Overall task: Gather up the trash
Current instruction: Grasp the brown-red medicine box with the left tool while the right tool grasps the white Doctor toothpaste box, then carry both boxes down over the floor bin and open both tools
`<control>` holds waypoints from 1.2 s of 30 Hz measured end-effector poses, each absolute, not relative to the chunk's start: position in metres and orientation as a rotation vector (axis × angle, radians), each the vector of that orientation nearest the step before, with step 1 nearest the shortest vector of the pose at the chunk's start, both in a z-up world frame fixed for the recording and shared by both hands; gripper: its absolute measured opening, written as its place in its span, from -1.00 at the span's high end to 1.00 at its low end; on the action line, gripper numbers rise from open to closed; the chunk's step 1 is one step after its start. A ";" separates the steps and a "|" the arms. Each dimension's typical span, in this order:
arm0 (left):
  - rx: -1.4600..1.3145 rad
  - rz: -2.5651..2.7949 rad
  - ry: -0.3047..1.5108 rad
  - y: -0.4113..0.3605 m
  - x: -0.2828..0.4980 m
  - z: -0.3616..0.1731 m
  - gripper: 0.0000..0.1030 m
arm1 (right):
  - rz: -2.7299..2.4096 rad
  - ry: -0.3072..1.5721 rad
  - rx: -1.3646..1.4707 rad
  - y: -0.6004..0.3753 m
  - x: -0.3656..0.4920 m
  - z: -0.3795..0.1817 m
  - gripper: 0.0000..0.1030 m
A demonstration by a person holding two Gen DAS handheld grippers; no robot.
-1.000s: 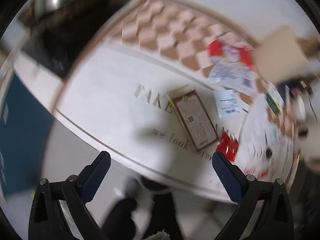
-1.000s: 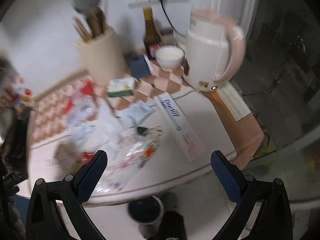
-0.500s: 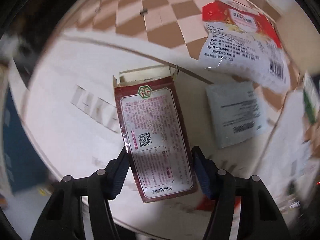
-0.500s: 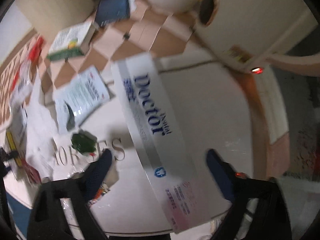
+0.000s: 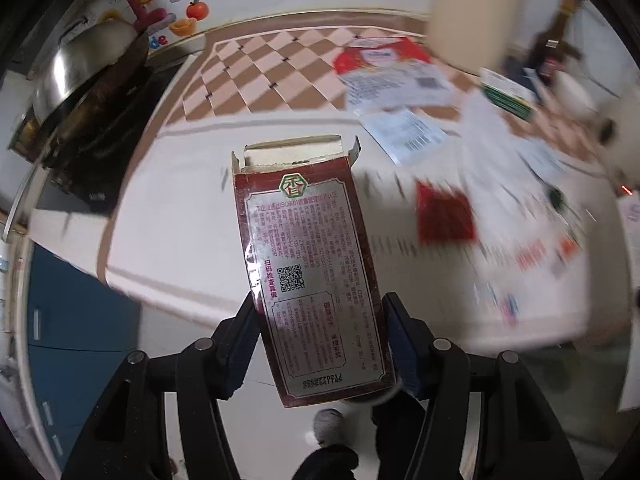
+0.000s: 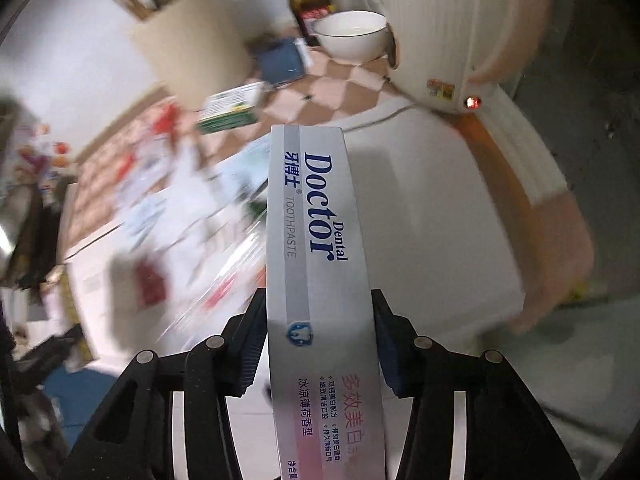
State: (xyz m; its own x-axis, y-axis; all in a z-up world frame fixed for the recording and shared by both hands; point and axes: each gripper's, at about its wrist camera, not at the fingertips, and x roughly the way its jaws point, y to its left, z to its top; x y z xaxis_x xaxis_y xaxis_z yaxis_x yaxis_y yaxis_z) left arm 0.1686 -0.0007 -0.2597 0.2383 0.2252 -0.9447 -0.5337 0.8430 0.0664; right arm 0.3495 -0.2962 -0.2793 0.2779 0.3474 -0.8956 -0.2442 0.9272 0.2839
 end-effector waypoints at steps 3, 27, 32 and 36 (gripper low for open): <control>-0.330 0.443 1.239 -0.009 0.120 -0.271 -0.10 | 0.440 1.238 0.127 -0.299 0.276 -0.266 0.01; -0.797 0.142 1.745 -0.015 0.087 -0.772 -0.57 | 0.498 1.853 0.105 -0.228 0.104 -0.811 -0.04; -0.711 0.214 1.750 -0.014 0.075 -0.779 -0.97 | 0.471 1.878 0.110 -0.225 0.117 -0.856 -0.73; -0.513 0.340 1.675 -0.012 0.058 -0.759 -0.97 | 0.409 1.815 0.054 -0.226 0.128 -0.855 -1.00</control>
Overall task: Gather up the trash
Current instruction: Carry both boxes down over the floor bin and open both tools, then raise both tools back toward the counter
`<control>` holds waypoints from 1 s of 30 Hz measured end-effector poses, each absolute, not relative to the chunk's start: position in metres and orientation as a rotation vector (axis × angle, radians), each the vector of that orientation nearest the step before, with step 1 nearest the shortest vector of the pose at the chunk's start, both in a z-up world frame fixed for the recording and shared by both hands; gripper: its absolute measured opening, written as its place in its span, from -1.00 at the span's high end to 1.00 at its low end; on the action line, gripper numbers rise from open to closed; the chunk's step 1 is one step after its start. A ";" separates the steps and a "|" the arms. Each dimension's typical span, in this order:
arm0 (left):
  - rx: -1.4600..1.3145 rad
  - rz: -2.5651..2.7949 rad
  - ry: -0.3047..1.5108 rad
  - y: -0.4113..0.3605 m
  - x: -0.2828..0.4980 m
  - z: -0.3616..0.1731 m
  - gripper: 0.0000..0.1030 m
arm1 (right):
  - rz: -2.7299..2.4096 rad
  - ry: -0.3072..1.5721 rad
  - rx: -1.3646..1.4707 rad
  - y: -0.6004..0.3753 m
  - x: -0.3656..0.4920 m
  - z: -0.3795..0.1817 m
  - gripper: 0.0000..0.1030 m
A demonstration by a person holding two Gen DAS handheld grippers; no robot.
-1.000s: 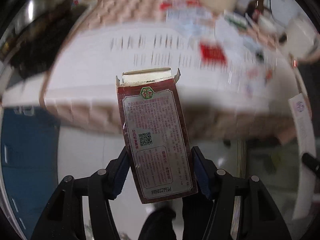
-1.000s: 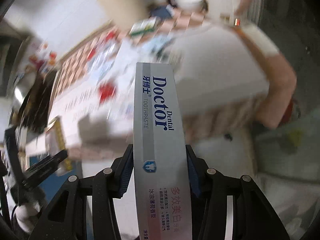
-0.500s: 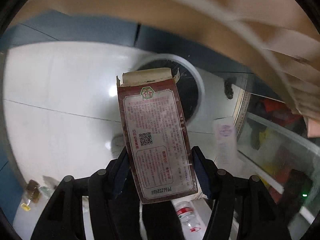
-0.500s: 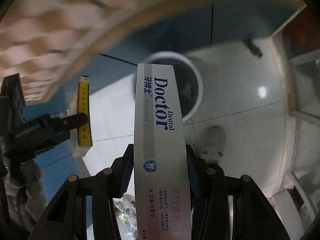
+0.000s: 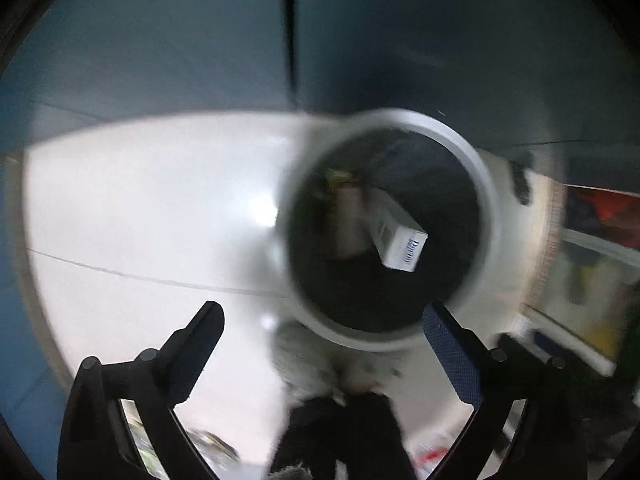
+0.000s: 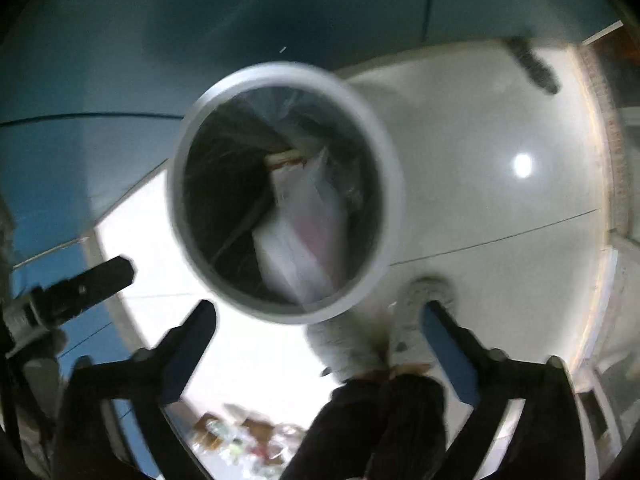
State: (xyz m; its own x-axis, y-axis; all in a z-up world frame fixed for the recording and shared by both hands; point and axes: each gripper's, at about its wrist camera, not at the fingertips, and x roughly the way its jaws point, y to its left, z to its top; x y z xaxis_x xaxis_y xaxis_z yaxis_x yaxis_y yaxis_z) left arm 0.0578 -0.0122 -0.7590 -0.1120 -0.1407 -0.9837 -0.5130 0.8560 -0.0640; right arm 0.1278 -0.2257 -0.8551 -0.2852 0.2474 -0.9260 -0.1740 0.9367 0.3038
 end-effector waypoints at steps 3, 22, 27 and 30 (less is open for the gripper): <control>-0.376 0.419 1.649 -0.015 0.043 -0.743 -0.97 | 0.366 1.724 -0.063 -0.224 0.128 -0.842 -1.00; -0.390 0.462 1.544 -0.062 0.013 -0.609 -0.97 | 0.417 1.465 -0.260 -0.216 0.091 -0.656 -1.00; -0.391 0.436 1.522 -0.071 0.001 -0.548 -0.97 | 0.426 1.431 -0.258 -0.227 0.081 -0.590 -1.00; -0.388 0.418 1.512 -0.077 -0.008 -0.505 -0.97 | 0.433 1.414 -0.253 -0.236 0.075 -0.545 -1.00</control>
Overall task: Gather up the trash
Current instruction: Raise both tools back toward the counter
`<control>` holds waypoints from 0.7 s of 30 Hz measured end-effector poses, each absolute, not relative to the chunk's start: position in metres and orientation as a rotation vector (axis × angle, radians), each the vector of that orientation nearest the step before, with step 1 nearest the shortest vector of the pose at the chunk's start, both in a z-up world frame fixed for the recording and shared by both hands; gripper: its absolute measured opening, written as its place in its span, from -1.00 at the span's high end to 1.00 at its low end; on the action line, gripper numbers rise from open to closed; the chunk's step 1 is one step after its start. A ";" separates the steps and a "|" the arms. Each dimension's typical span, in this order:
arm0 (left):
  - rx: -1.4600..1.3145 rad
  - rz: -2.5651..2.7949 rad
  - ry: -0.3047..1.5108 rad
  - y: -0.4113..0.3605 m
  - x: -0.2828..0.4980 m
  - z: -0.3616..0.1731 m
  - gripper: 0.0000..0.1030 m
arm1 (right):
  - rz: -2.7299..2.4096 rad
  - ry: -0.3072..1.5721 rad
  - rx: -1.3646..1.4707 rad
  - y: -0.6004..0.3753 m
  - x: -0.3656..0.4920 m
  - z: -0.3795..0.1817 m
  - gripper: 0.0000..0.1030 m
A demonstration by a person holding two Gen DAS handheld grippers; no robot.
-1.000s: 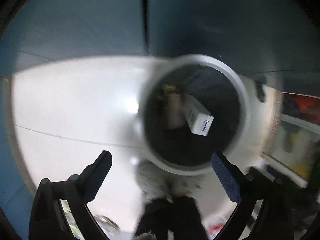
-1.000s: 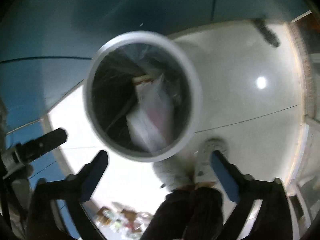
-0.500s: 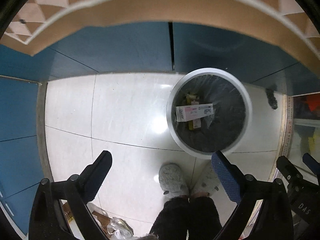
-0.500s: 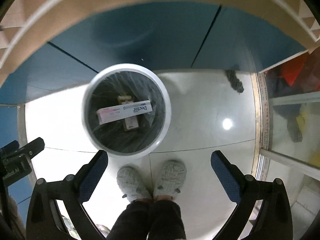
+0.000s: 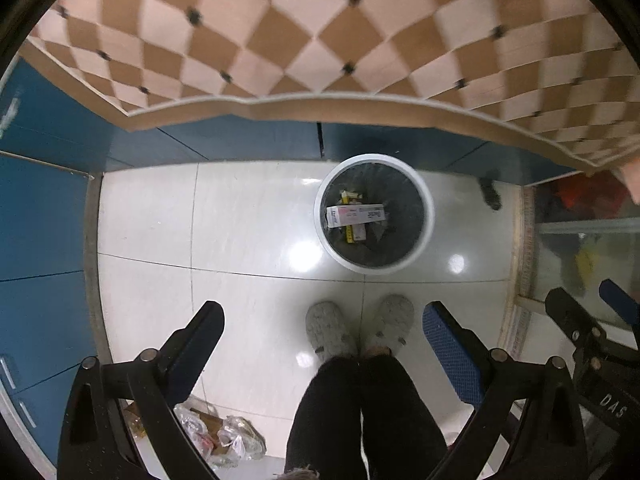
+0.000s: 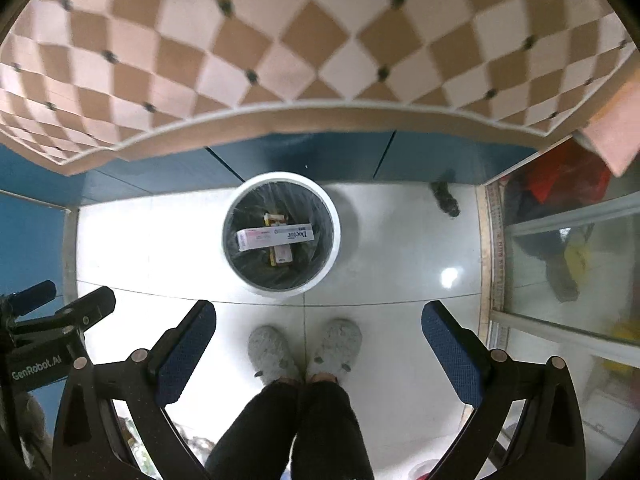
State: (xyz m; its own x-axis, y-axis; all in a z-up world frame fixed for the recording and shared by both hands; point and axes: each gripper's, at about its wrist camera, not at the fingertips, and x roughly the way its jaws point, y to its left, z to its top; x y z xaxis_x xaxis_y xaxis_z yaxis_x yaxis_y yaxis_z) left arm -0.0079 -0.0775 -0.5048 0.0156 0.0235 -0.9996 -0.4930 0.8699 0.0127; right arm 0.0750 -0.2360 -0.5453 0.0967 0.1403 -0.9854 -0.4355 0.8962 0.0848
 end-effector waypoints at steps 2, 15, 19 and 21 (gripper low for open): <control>-0.384 0.409 1.500 -0.082 -0.014 -0.475 -0.97 | 0.433 1.398 -0.244 -0.245 0.069 -0.506 -1.00; -0.394 0.333 1.375 -0.103 -0.044 -0.315 -0.97 | 0.463 1.320 -0.228 -0.285 0.031 -0.310 -1.00; -0.382 0.335 1.338 -0.104 -0.050 -0.288 -0.97 | 0.472 1.302 -0.209 -0.295 0.022 -0.274 -1.00; -0.377 0.338 1.329 -0.103 -0.051 -0.278 -0.97 | 0.478 1.298 -0.196 -0.297 0.018 -0.260 -1.00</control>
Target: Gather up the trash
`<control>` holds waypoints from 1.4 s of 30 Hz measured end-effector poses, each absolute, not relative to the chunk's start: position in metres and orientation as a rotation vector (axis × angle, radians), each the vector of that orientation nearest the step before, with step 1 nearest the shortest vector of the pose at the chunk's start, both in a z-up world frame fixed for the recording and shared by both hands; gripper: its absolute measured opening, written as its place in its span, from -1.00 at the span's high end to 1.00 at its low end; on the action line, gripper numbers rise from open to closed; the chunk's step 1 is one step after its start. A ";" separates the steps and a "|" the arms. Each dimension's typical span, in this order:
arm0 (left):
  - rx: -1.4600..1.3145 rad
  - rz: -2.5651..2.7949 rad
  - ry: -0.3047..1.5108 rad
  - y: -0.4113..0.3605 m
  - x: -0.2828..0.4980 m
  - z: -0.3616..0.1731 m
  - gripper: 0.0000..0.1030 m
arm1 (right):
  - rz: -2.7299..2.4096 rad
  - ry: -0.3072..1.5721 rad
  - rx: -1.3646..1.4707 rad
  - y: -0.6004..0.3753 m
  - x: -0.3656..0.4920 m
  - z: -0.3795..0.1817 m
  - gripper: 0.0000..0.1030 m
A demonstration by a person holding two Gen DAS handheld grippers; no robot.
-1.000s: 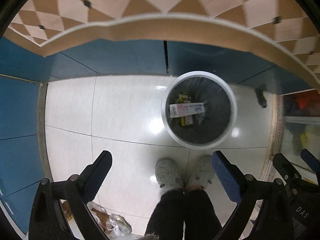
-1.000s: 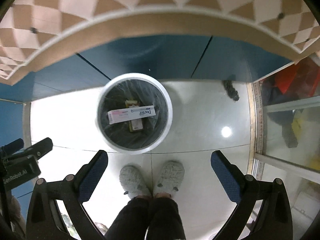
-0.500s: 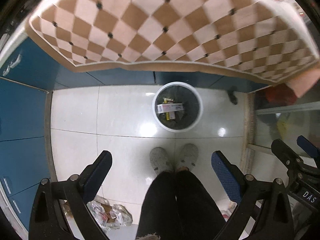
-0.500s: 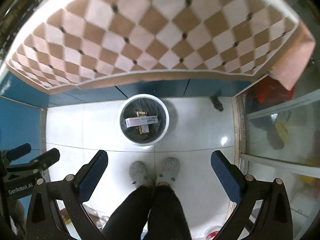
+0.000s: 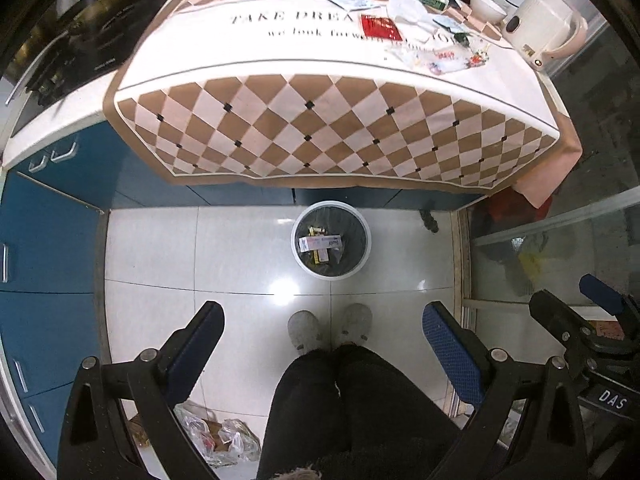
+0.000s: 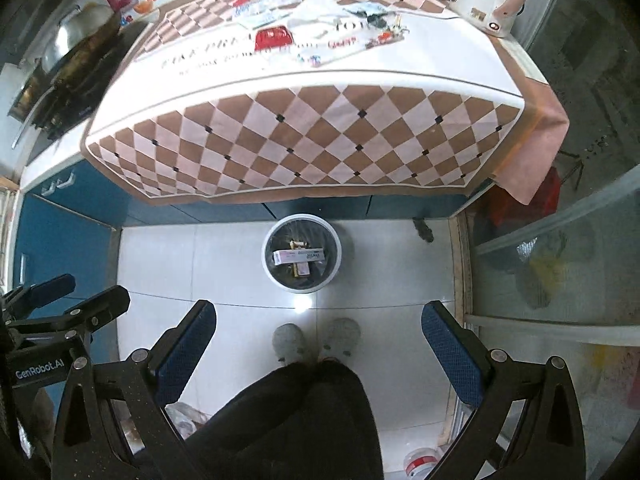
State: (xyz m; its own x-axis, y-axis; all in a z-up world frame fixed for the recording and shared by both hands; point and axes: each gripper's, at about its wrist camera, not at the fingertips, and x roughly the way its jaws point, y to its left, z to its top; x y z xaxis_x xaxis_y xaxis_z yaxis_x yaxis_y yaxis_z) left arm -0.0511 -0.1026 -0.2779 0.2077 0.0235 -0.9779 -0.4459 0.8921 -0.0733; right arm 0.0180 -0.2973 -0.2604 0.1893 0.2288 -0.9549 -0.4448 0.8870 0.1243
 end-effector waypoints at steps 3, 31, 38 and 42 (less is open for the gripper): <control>-0.363 0.348 1.300 -0.100 -0.049 -0.265 -0.97 | 0.495 1.297 -0.181 -0.296 0.015 -0.253 -1.00; -0.567 0.523 1.310 -0.007 0.301 -0.320 -0.91 | 0.473 1.385 0.078 -0.261 0.392 -0.311 -1.00; -0.554 0.550 1.297 -0.004 0.330 -0.354 0.24 | 0.398 1.461 0.168 -0.232 0.416 -0.375 -0.98; -0.450 0.516 1.277 -0.016 0.335 -0.349 0.82 | 0.364 1.328 0.052 -0.204 0.411 -0.370 -0.70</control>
State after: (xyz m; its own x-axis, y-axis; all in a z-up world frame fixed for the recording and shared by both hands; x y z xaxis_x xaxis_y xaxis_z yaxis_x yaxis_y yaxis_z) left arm 0.3350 -0.0157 -0.3489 0.2064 0.1133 -0.9719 -0.5939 0.8039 -0.0324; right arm 0.4105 -0.2037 -0.3696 0.1926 0.2883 -0.9379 -0.2300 0.9425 0.2425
